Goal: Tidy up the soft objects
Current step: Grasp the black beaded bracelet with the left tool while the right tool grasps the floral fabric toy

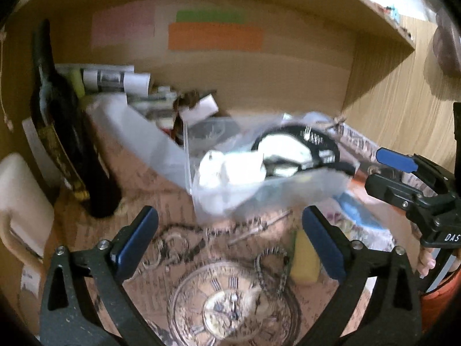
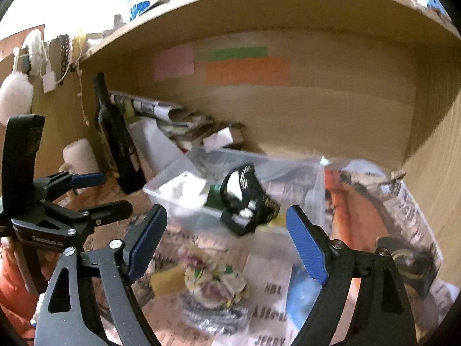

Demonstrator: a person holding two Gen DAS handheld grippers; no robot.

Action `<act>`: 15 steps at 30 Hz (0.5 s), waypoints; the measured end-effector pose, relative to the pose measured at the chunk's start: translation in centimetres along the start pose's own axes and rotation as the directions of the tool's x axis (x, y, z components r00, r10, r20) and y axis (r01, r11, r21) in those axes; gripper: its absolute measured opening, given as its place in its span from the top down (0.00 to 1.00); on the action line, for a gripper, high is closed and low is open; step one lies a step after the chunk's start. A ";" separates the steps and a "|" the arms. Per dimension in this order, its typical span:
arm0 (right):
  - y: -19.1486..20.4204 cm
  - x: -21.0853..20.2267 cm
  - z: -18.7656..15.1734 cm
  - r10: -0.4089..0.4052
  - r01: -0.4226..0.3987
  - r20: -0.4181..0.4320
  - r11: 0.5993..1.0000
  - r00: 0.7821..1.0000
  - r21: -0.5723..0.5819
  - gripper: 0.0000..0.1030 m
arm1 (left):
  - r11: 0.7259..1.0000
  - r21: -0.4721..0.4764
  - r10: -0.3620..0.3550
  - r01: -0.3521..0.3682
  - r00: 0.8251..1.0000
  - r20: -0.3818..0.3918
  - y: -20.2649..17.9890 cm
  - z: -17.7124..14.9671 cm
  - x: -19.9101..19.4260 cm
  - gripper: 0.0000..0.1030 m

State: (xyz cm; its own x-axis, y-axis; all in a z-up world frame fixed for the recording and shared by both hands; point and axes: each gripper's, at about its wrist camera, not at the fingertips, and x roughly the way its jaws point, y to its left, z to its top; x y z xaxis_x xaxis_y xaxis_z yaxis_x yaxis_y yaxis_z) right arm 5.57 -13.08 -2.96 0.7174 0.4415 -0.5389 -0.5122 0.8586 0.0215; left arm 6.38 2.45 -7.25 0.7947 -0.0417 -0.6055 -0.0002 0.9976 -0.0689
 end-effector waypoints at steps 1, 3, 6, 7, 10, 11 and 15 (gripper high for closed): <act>0.1 0.2 -0.5 0.006 -0.006 -0.015 1.000 1.000 0.007 0.19 | 1.000 -0.003 0.000 0.000 1.000 -0.009 0.0 -0.2 0.2 0.02; 0.2 0.6 -1.3 0.016 -0.015 -0.040 1.000 0.999 0.017 0.19 | 1.000 -0.008 0.002 -0.003 0.999 -0.035 0.0 -1.0 0.8 0.02; 0.2 1.2 -2.3 0.024 -0.022 -0.075 0.999 0.997 0.030 0.19 | 1.000 -0.011 0.011 -0.012 0.998 -0.069 0.0 -2.2 1.5 0.02; 0.3 1.3 -2.6 0.028 -0.025 -0.085 0.999 0.996 0.036 0.20 | 1.000 -0.012 0.012 -0.013 0.997 -0.075 0.0 -2.6 1.6 0.02; 0.0 1.9 -3.4 0.046 -0.039 -0.119 0.998 0.992 0.058 0.20 | 1.000 -0.018 0.012 -0.014 0.994 -0.104 -0.1 -3.7 2.2 0.02; -0.1 2.1 -3.6 0.050 -0.042 -0.127 0.997 0.991 0.067 0.20 | 1.000 -0.020 0.011 -0.013 0.994 -0.109 -0.1 -3.9 2.3 0.02; -0.6 2.7 -4.4 0.078 -0.061 -0.166 0.993 0.983 0.102 0.34 | 1.000 -0.028 0.010 -0.014 0.991 -0.134 -0.2 -5.0 3.0 0.04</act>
State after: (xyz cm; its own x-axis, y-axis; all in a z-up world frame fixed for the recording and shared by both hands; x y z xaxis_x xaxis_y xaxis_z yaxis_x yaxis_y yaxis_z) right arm 5.73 -13.59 -8.15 0.5874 0.4575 -0.6675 -0.5045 0.8520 0.1400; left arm 5.74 1.88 -13.05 0.7064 -0.0389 -0.7068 -0.0279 0.9962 -0.0828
